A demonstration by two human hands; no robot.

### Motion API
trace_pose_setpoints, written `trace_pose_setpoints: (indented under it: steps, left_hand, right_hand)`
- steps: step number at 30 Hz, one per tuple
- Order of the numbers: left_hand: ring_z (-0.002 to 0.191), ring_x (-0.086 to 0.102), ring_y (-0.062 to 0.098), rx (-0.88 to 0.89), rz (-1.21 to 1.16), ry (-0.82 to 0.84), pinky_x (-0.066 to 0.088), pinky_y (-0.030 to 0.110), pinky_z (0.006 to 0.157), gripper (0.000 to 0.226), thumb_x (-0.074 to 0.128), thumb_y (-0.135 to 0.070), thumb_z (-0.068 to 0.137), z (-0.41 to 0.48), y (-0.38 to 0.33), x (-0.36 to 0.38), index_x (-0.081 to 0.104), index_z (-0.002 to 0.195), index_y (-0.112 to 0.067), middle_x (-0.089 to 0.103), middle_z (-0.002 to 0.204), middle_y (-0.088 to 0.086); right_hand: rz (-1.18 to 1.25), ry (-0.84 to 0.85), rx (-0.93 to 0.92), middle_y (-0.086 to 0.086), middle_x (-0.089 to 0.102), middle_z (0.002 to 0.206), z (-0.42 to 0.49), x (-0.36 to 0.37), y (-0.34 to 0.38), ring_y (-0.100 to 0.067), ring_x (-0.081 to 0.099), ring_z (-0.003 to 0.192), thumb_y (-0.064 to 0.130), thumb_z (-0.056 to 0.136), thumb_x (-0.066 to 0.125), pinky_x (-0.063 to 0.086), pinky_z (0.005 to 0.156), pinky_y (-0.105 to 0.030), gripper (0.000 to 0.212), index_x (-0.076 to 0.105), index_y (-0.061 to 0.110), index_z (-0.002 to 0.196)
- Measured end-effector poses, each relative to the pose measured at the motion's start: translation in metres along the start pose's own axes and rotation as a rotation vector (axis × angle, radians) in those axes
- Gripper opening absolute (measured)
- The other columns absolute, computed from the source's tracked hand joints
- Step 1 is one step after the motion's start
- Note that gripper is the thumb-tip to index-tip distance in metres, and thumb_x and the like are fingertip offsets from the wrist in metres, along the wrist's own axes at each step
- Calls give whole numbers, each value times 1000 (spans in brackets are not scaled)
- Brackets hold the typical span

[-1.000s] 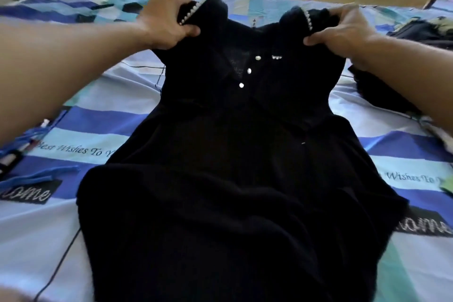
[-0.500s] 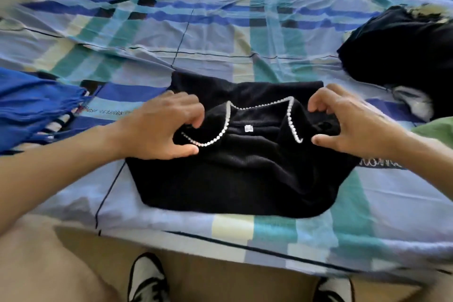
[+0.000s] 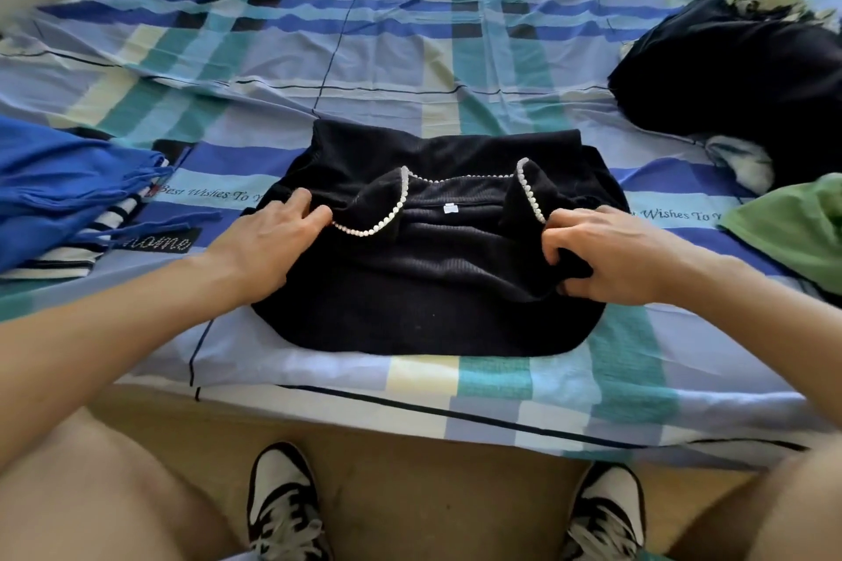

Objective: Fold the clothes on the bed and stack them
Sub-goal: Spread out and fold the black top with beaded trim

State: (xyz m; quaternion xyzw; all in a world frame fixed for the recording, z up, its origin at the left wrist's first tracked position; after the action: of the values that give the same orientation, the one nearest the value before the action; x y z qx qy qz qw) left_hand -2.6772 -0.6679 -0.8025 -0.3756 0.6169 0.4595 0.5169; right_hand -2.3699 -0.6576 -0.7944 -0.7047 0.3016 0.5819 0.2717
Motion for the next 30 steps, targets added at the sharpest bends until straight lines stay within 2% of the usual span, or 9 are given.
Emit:
trace_pose_setpoints:
  steps: [4,7,9,13,16,19,21,24,30]
  left_hand:
    - [89,54,25,-13,-307,19,48,41,79,63,51,15,64,-3,31,-13,45,110,-26,46,105,-3]
    - [78,53,13,49,-441,102,46,33,70,58,50,13,57,-21,57,-18,50,88,-35,54,84,-11]
    - [70,53,5,71,-405,251,43,22,63,54,45,5,53,-38,69,-6,52,78,-42,57,74,-14]
    - [65,49,5,-12,-189,447,42,24,60,40,43,-10,52,-56,82,23,48,75,-42,54,67,-12]
    - [76,50,13,147,-48,209,38,32,64,36,61,-26,58,-43,44,7,39,84,-39,48,76,-14]
    - [83,51,15,275,-76,67,43,34,68,41,67,-19,68,-33,2,-4,43,98,-33,46,90,-15]
    - [85,55,17,244,-145,70,46,36,71,45,57,-3,73,-24,-1,-3,45,104,-32,48,96,-14]
    - [77,55,8,231,-387,120,44,27,70,46,52,9,69,-18,6,-11,55,95,-29,57,85,-13]
    - [64,44,23,-65,-882,325,32,39,65,17,48,-15,65,-18,69,6,64,71,-18,52,65,4]
  right_hand:
    - [-69,6,102,13,52,76,-10,-8,-20,-18,57,83,39,94,59,32,72,-32,18,46,31,85]
    - [132,82,142,5,52,64,-28,-5,-35,-11,48,63,38,95,62,43,65,-38,31,42,31,73]
    - [210,111,135,6,54,66,-40,-6,-40,-12,48,60,38,93,65,42,60,-34,34,40,35,70]
    - [106,-10,47,12,48,68,-49,-13,-35,-6,45,70,45,85,69,38,65,-32,35,38,34,71]
    - [-13,-52,-26,19,43,87,-46,-9,-16,-8,43,85,47,67,58,37,76,-34,24,44,38,85]
    - [4,-70,-61,18,45,89,-35,4,-7,-10,48,87,37,72,56,41,78,-35,19,49,33,88]
    - [135,-131,-31,17,50,81,-32,-2,-7,-9,52,80,29,88,55,43,73,-35,6,50,29,84]
    - [388,-236,77,10,52,64,-36,-16,-23,-10,50,63,23,97,54,39,61,-29,22,51,19,76]
    - [710,-220,200,11,39,58,-48,-4,-56,-7,36,55,21,98,61,28,50,-25,32,57,5,70]
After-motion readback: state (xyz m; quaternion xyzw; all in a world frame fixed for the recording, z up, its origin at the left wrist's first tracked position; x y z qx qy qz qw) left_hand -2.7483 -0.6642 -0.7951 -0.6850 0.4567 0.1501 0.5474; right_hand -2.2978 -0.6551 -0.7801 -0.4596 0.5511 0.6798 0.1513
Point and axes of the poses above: each hand's wrist, its own z-axis towards the middle knuckle, its own x-axis out of the palm, y = z × x, the point moved 10 cm from there along z, towards the middle knuckle
